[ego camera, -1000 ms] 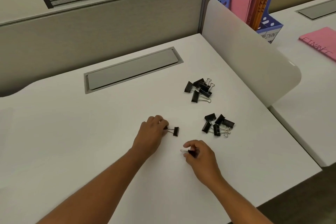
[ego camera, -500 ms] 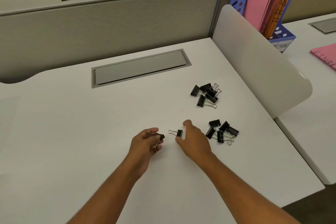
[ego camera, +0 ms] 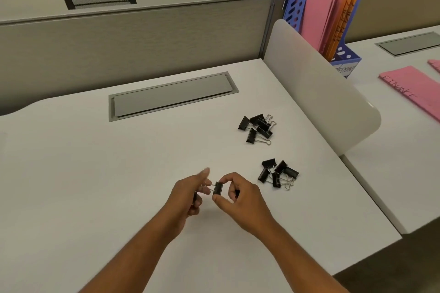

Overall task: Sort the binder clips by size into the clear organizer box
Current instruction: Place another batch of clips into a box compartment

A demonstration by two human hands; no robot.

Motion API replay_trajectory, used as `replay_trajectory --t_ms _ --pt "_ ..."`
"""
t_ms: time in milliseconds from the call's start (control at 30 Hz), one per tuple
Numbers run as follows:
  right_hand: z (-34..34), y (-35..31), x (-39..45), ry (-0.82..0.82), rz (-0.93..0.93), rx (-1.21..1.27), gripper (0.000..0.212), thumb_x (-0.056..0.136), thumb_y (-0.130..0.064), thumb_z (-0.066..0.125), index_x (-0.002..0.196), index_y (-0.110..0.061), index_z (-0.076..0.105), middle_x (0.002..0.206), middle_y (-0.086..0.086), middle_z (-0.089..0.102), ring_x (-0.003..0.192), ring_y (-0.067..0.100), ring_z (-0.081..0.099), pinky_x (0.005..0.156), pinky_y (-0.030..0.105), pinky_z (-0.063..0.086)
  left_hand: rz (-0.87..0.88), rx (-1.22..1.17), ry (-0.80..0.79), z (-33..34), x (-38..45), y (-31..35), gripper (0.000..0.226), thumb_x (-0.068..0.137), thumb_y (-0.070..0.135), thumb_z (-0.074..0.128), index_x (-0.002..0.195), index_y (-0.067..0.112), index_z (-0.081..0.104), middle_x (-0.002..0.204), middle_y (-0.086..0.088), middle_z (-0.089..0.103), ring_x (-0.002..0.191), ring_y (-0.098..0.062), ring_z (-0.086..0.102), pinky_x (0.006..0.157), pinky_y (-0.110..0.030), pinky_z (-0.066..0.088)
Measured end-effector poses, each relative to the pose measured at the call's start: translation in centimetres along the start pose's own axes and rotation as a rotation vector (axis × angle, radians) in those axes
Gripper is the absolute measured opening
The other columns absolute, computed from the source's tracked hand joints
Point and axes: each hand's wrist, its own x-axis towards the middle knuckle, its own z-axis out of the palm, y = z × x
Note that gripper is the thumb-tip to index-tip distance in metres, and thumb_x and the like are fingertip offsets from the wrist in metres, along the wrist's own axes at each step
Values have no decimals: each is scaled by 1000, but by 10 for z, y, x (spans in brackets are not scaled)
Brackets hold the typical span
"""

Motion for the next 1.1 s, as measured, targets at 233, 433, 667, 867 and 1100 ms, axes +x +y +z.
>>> replay_trajectory --t_ms 233,433,667,867,1100 --pt "13 -20 -11 -77 28 118 27 85 -42 79 105 -36 62 64 -8 46 58 7 42 57 23 37 169 155 -16 -20 -30 0 18 95 30 73 89 15 81 58 13 61 59 -12 38 57 -26 36" --pt "79 -54 -28 -166 99 263 22 98 -39 66 88 -20 65 68 -3 47 63 15 40 63 36 35 241 88 59 -87 -67 -17 8 94 20 75 97 18 82 64 16 66 54 1 51 59 -16 40" --pt "201 -134 -60 -162 54 236 24 104 -37 58 86 -24 68 62 -12 45 61 15 36 63 35 33 300 115 185 -226 -130 -53 9 90 27 78 96 33 82 85 15 76 65 0 51 67 -16 45" --pt "334 -222 -77 -315 -113 160 20 102 -39 62 91 -27 74 66 1 56 62 15 44 61 35 38 334 6 406 -367 -195 -88 10 89 30 80 94 39 80 90 13 76 76 -7 60 76 -23 51" --pt "477 -306 -89 -488 -284 77 15 96 -42 70 91 -30 76 74 13 65 58 7 47 57 21 40 316 -201 705 -490 -255 -124 14 88 26 81 95 38 80 93 8 77 90 -9 72 82 -32 57"
